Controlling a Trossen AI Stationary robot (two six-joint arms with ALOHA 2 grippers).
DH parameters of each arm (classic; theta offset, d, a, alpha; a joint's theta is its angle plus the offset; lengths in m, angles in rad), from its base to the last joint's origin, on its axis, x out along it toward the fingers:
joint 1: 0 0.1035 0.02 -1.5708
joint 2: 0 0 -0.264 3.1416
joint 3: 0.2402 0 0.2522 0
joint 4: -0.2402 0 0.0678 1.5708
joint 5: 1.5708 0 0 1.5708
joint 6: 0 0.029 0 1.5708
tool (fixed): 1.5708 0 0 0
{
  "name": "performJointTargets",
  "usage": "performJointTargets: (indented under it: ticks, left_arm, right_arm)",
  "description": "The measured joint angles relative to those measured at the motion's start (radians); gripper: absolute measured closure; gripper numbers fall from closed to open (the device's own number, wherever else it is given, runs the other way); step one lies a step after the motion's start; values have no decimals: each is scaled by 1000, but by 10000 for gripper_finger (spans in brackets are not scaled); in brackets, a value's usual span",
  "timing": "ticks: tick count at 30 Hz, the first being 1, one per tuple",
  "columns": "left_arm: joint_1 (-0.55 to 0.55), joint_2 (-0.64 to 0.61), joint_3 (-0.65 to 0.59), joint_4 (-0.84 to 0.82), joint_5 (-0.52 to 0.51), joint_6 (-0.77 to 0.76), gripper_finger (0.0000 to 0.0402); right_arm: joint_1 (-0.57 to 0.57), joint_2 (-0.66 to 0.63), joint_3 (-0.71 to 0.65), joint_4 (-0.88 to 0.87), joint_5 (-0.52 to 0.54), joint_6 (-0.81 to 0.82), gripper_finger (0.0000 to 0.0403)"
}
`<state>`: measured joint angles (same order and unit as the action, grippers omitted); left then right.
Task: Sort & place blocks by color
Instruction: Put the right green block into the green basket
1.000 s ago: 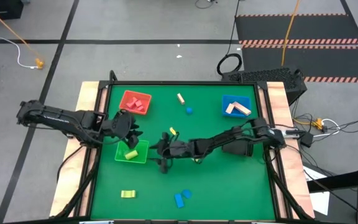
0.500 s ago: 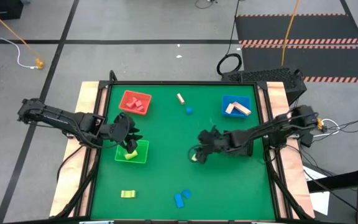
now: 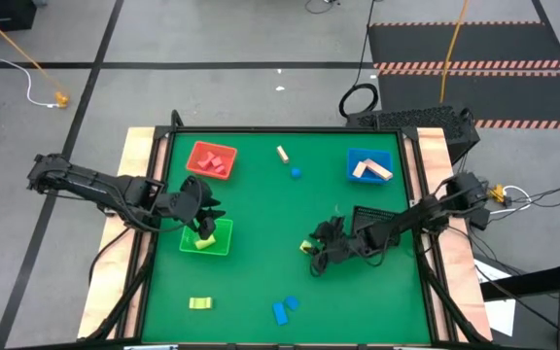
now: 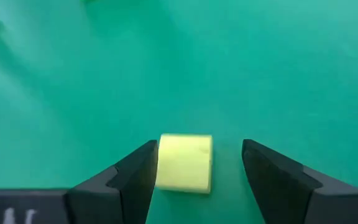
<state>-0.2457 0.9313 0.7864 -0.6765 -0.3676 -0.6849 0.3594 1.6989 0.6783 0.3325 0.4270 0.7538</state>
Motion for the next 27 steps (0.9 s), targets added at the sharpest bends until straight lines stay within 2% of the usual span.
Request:
performJointTargets:
  ticks: [11,13,17,21,23,27]
  left_arm:
    - [0,0,0,0,0,0,229]
    - [0,0,0,-1,0,0,229]
    - [0,0,0,0,-1,0,229]
    - [0,0,0,-1,-1,0,229]
    - [0,0,0,0,-1,0,229]
    - [-2,3,0,1,-1,5,229]
  right_arm:
    - [71,162,96,2,144,-123,186]
    - [70,164,100,4,140,-123,206]
    - [70,157,100,1,124,-123,286]
    - [65,155,100,7,111,-123,287]
    - [59,157,99,62,89,-144,287]
    - [39,155,100,320,47,-293,287]
